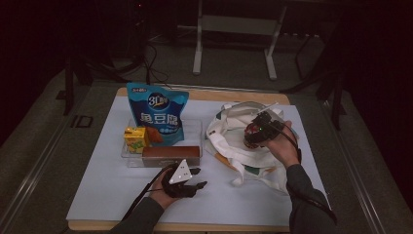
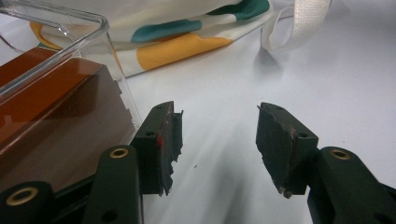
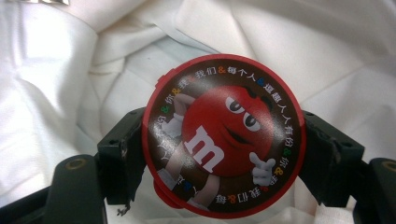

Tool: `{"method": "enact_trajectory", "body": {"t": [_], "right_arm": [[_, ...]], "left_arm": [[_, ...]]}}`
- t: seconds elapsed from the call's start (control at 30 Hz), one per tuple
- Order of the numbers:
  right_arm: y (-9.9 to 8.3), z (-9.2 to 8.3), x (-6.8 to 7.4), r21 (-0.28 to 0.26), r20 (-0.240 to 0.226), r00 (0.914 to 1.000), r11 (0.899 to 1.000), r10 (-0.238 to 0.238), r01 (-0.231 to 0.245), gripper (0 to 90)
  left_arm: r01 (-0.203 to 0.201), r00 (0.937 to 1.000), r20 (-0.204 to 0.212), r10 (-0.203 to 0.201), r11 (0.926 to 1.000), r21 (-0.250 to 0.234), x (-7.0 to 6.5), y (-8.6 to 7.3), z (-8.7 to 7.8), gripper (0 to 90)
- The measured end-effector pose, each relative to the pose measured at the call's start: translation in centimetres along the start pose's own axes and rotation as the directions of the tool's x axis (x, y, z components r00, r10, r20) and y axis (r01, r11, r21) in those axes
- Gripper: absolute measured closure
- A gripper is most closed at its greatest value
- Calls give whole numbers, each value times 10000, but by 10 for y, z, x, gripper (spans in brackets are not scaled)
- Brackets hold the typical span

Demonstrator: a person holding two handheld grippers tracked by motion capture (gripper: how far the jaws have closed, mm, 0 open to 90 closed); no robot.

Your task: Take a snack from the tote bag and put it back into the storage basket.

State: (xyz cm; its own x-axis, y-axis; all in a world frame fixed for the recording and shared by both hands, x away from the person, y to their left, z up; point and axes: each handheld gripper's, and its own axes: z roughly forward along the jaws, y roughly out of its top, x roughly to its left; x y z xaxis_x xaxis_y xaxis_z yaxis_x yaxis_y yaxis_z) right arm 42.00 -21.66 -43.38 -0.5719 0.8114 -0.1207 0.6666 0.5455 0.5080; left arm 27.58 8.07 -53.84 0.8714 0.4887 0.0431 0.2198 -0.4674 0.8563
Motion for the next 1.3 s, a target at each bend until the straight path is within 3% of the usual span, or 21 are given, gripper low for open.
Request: {"method": "enact_trajectory", "body": {"t": [0.83, 1.3], "right_arm": [[29, -20, 40, -448, -301, 9932, 9928, -1120, 1106, 258], [39, -25, 53, -609, -540, 9886, 9887, -1404, 1371, 258]], "left_arm": [[15, 10000, -15, -15, 10000, -24, 0, 0, 0, 476], [-11, 10000, 1, 11, 10000, -2, 0, 0, 0, 476]]}}
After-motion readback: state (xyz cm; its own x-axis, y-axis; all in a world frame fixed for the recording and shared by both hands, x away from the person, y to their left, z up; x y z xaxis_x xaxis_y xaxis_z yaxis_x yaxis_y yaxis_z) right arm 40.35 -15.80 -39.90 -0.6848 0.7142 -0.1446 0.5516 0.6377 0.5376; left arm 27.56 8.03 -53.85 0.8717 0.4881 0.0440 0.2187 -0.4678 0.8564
